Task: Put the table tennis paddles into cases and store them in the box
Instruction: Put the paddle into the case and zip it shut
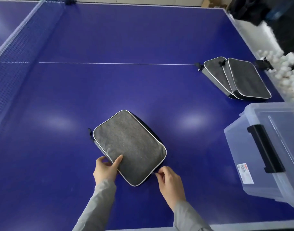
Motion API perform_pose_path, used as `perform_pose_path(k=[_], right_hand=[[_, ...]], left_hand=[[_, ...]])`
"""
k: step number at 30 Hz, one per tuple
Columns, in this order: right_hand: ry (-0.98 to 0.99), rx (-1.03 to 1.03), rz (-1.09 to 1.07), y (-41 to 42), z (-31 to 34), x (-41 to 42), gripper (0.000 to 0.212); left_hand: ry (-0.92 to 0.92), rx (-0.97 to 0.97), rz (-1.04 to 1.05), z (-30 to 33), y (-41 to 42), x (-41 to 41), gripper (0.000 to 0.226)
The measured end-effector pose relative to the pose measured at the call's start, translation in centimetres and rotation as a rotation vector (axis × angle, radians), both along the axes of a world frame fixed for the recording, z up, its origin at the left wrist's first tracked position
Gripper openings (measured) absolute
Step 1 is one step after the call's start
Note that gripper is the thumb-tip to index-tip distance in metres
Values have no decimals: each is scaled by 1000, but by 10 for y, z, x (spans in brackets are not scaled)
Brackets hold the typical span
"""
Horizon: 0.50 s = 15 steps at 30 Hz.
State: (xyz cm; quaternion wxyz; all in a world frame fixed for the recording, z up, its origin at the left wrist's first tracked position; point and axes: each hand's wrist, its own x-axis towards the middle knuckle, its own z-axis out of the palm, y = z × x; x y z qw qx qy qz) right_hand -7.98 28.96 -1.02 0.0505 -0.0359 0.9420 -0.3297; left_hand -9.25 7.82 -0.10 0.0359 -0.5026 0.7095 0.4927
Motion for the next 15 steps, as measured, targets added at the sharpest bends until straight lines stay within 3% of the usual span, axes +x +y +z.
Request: perform_pose_path(k=[3, 6, 8, 11, 15], right_hand=[[3, 10, 30, 3, -3, 2, 19], [12, 59, 77, 4, -4, 4, 19], [41, 87, 101, 4, -3, 4, 18], [72, 103, 116, 3, -1, 6, 16], [89, 98, 123, 6, -4, 7, 14]], left_hand=[[75, -301, -168, 7, 5, 12, 71], [272, -589, -496, 11, 25, 21, 68], [303, -710, -707, 9, 46, 22, 69], [214, -728, -851, 3, 71, 13, 73], [142, -713, -839, -8, 85, 3, 71]])
